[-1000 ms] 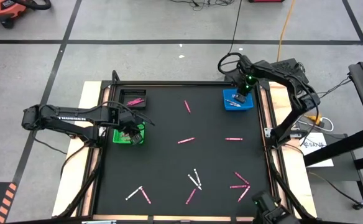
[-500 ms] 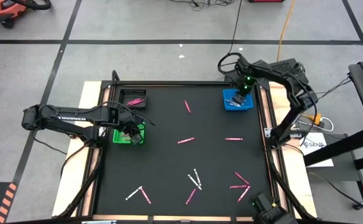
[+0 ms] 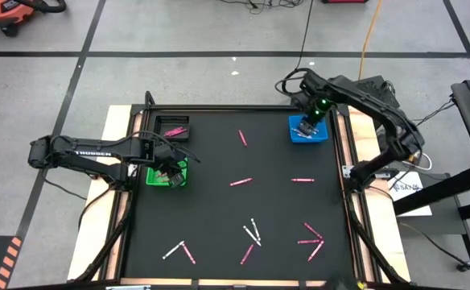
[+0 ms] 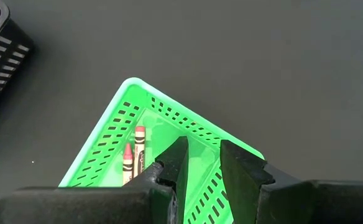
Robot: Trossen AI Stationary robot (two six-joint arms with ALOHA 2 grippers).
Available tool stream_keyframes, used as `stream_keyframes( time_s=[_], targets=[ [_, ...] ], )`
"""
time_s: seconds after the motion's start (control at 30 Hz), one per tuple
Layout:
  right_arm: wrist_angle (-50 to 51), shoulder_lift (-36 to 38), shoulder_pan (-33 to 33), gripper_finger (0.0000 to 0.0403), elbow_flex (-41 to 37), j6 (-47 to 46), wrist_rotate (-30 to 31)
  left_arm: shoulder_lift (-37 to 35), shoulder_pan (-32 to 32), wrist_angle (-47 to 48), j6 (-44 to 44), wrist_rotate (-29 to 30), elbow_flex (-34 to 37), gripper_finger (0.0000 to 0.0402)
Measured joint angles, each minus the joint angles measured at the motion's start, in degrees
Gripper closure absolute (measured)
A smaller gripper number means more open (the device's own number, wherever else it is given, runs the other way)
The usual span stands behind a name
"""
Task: Sort crayons
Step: Put the red crayon into the black bin
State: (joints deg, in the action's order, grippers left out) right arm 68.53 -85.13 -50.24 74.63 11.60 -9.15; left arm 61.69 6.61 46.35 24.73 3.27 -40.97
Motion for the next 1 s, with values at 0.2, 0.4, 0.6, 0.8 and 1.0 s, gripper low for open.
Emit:
stream_keyframes(
  time_s=[0.2,0.4,0.6,0.8,1.0],
  targets=[
    [6.46,8.44,5.76,0.0319,0.0,-9.92,0.12,0.0,-0.02,-0.02,-0.07,0.0,0.0,0.0311],
    [11.11,15.57,12.98,0.0319,-0.02,-20.65,0.12,0.0,-0.01,0.0,-0.02,0.0,0.0,0.0311],
    [12.43,21.36,22.48,0.0319,-0.02,-34.38,2.14,0.01,-0.02,-0.01,-0.02,0.0,0.0,0.0311],
    [12.75,23.82,32.68,0.0319,-2.86,-45.85,6.02,0.0,0.0,0.0,-0.09,0.0,0.0,0.0311],
    [11.65,24.73,39.91,0.0319,-14.22,-49.87,-2.04,0.0,-0.01,0.0,-0.16,0.0,0.0,0.0311]
  ],
)
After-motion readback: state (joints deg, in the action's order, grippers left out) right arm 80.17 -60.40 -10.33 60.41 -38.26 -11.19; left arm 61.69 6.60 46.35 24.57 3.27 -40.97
